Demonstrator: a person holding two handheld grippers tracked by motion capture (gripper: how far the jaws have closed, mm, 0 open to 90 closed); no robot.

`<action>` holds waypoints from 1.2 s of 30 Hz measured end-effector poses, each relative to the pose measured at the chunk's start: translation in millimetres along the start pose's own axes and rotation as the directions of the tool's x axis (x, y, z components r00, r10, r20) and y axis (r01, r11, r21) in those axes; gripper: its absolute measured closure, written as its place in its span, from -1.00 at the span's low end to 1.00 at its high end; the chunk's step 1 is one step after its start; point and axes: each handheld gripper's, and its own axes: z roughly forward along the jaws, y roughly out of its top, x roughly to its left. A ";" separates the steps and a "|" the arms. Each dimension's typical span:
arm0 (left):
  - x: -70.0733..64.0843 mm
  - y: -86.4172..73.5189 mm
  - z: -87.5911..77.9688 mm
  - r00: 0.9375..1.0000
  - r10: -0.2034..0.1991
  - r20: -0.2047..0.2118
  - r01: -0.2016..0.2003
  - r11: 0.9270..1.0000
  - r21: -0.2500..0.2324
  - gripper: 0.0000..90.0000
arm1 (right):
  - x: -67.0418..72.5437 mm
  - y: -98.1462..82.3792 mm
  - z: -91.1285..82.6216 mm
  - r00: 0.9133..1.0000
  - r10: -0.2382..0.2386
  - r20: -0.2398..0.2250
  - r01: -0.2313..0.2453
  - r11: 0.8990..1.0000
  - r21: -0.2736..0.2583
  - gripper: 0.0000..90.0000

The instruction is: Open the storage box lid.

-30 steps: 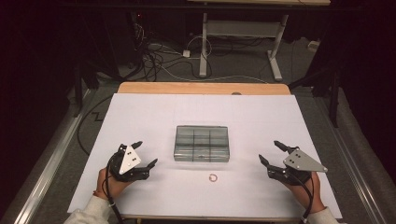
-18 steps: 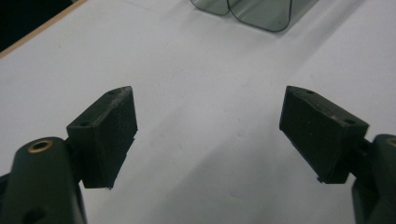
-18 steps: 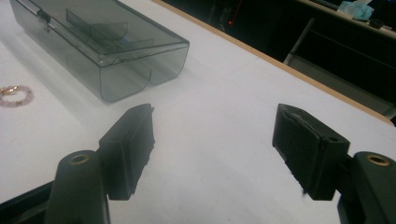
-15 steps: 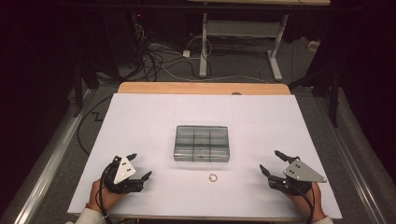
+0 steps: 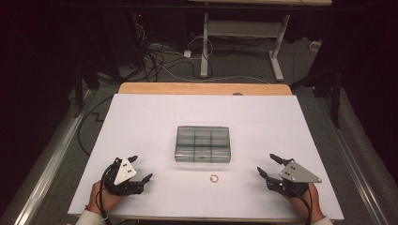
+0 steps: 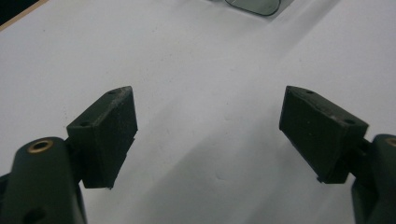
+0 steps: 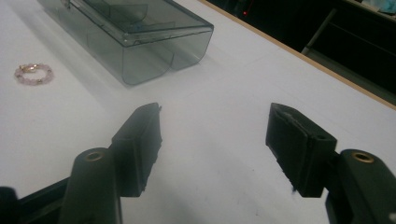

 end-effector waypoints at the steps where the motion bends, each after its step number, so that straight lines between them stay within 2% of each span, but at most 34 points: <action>1: -0.5 0.5 0.6 1.000 0.003 -0.001 -0.003 1.000 0.004 -0.58 | 0.1 0.4 0.1 1.000 -0.004 -0.006 0.004 1.000 0.002 -0.07; 3: -1.2 2.0 1.3 1.000 -0.005 0.015 0.005 1.000 0.015 -0.54 | 0.4 1.6 -0.1 1.000 -0.004 -0.014 0.004 1.000 0.006 0.09; 4: -1.1 3.2 1.6 1.000 -0.007 0.025 0.007 1.000 0.017 -0.51 | 0.4 2.0 0.0 1.000 -0.001 -0.031 0.001 1.000 0.009 0.19; 7: -1.4 9.0 4.7 0.998 0.003 0.059 -0.004 1.000 0.013 -0.41 | 3.7 5.4 1.5 0.998 -0.028 -0.059 0.029 0.999 0.023 0.48; 8: -1.4 9.0 4.7 0.998 0.003 0.059 -0.004 1.000 0.013 -0.37 | 3.7 5.4 1.5 0.998 -0.028 -0.059 0.029 0.999 0.023 0.48; 9: -1.7 14.1 8.6 0.997 -0.022 0.080 0.019 0.999 0.029 -0.36 | 6.7 9.6 4.1 0.996 -0.048 -0.081 0.050 0.998 0.030 0.66; 11: -2.2 17.2 10.5 0.996 -0.020 0.093 0.017 0.999 0.035 -0.29 | 10.5 14.5 8.1 0.991 -0.069 -0.113 0.074 0.997 0.039 0.80; 12: -3.0 24.0 14.7 0.992 -0.019 0.125 0.016 1.000 0.027 -0.28 | 13.5 17.3 10.5 0.989 -0.092 -0.113 0.098 0.994 0.052 0.86; 13: -3.0 24.0 14.7 0.992 -0.019 0.125 0.016 1.000 0.027 -0.24 | 13.5 17.3 10.5 0.989 -0.092 -0.113 0.098 0.994 0.052 0.86; 14: -3.0 27.8 16.7 0.990 -0.020 0.137 0.017 1.000 0.023 -0.19 | 19.4 23.3 16.6 0.982 -0.127 -0.140 0.137 0.989 0.065 0.98; 15: -2.3 31.8 18.8 0.989 -0.026 0.148 0.023 0.999 0.023 -0.18 | 22.5 26.2 19.5 0.980 -0.131 -0.148 0.142 0.988 0.066 1.00; 16: -0.7 38.1 22.6 0.983 -0.041 0.177 0.040 0.999 0.013 -0.13 | 25.0 29.3 23.1 0.977 -0.139 -0.163 0.152 0.986 0.065 1.00; 18: 0.7 42.8 28.4 0.977 -0.054 0.204 0.052 0.999 0.014 -0.07 | 30.5 34.8 30.2 0.971 -0.149 -0.187 0.163 0.985 0.061 1.00; 21: 0.6 49.2 36.7 0.970 -0.058 0.234 0.056 0.998 0.018 0.06 | 39.4 42.8 42.3 0.963 -0.158 -0.219 0.174 0.983 0.057 1.00; 22: 0.6 49.2 36.7 0.970 -0.058 0.234 0.056 0.998 0.018 0.14 | 43.3 45.0 46.7 0.960 -0.166 -0.227 0.184 0.981 0.058 1.00; 23: 0.6 54.0 40.9 0.967 -0.061 0.246 0.061 0.998 0.010 0.16 | 47.0 47.0 51.4 0.956 -0.171 -0.236 0.191 0.980 0.061 1.00; 24: 0.6 54.0 40.9 0.967 -0.061 0.246 0.061 0.998 0.010 0.16 | 50.5 48.7 56.2 0.952 -0.177 -0.249 0.198 0.978 0.061 1.00; 26: 1.2 61.8 46.9 0.961 -0.069 0.267 0.070 0.998 0.006 0.22 | 57.5 51.3 65.8 0.945 -0.189 -0.265 0.213 0.975 0.065 1.00; 29: 1.0 65.5 50.4 0.959 -0.067 0.275 0.067 0.998 0.008 0.22 | 67.2 55.5 78.7 0.935 -0.207 -0.287 0.237 0.969 0.071 1.00; 30: 0.1 67.4 52.8 0.961 -0.067 0.267 0.067 0.998 0.006 0.22 | 69.6 57.0 82.1 0.933 -0.210 -0.293 0.240 0.968 0.072 1.00; 32: -0.2 68.2 53.7 0.961 -0.066 0.269 0.067 0.998 0.006 0.22 | 73.2 60.4 88.7 0.929 -0.215 -0.301 0.246 0.967 0.069 1.00; 35: 0.0 70.4 55.9 0.961 -0.070 0.269 0.071 0.997 0.008 0.25 | 75.8 63.5 94.8 0.928 -0.215 -0.306 0.247 0.967 0.070 1.00; 36: 0.8 71.7 57.0 0.958 -0.077 0.278 0.079 0.997 0.003 0.26 | 77.7 66.7 99.0 0.925 -0.223 -0.309 0.255 0.965 0.067 1.00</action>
